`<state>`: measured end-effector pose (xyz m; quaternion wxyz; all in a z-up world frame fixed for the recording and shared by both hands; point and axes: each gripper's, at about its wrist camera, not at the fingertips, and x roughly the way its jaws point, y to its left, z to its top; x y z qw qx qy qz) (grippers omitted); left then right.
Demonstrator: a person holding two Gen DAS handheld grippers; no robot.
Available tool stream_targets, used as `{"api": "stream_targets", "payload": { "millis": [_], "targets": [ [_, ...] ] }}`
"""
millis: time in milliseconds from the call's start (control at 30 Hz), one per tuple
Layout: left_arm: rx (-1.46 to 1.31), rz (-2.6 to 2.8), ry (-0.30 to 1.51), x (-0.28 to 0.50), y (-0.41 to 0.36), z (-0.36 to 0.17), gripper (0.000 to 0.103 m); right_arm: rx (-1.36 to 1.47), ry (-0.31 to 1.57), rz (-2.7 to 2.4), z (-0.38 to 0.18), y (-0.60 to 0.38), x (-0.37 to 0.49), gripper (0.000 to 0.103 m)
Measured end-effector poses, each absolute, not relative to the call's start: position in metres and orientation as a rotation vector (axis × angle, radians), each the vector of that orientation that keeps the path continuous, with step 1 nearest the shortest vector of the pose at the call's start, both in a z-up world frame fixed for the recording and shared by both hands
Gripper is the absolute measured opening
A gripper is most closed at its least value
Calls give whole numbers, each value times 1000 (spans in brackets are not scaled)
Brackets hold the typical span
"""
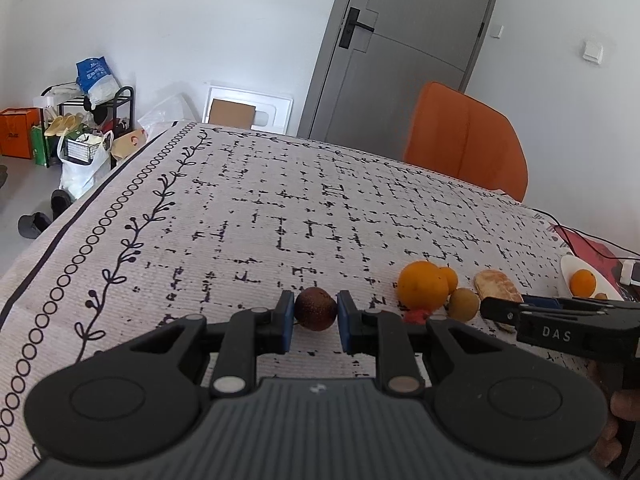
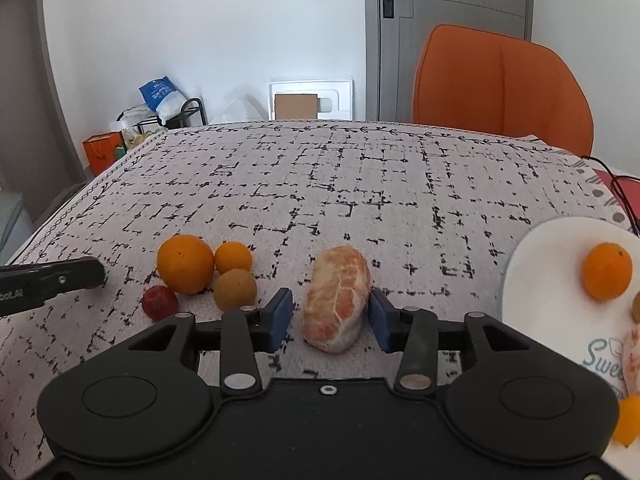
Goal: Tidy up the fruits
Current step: 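Lower and close the right gripper on the peeled pomelo segment while the left holds the plum, then carry the pomelo segment and plum over the white plate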
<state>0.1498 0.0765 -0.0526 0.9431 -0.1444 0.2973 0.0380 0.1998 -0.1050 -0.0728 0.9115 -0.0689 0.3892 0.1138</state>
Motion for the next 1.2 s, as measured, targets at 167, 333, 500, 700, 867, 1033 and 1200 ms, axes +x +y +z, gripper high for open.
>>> {"api": "stream_targets", "payload": {
  "millis": [167,333,500,700,867,1033,1200],
  "targets": [
    [-304,82,597,148,81,-51,21,-187,793,221,-75,-98,202,38],
    [-309,76,593,147,81,-49,21,-198,798,241,-72,-98,198,31],
    [-290,60,597,148,70,-46,21,-168,779,244,-65,-105,185,31],
    [-265,34,581,147,51,-38,21,-131,741,240,-50,-120,174,31],
    [-244,13,575,146,35,-32,21,-111,708,232,-39,-131,166,31],
    [-225,-6,568,144,21,-27,21,-92,691,214,-34,-145,159,31],
    [-206,-27,565,144,6,-23,21,-76,675,198,-30,-158,151,31]
  ]
}}
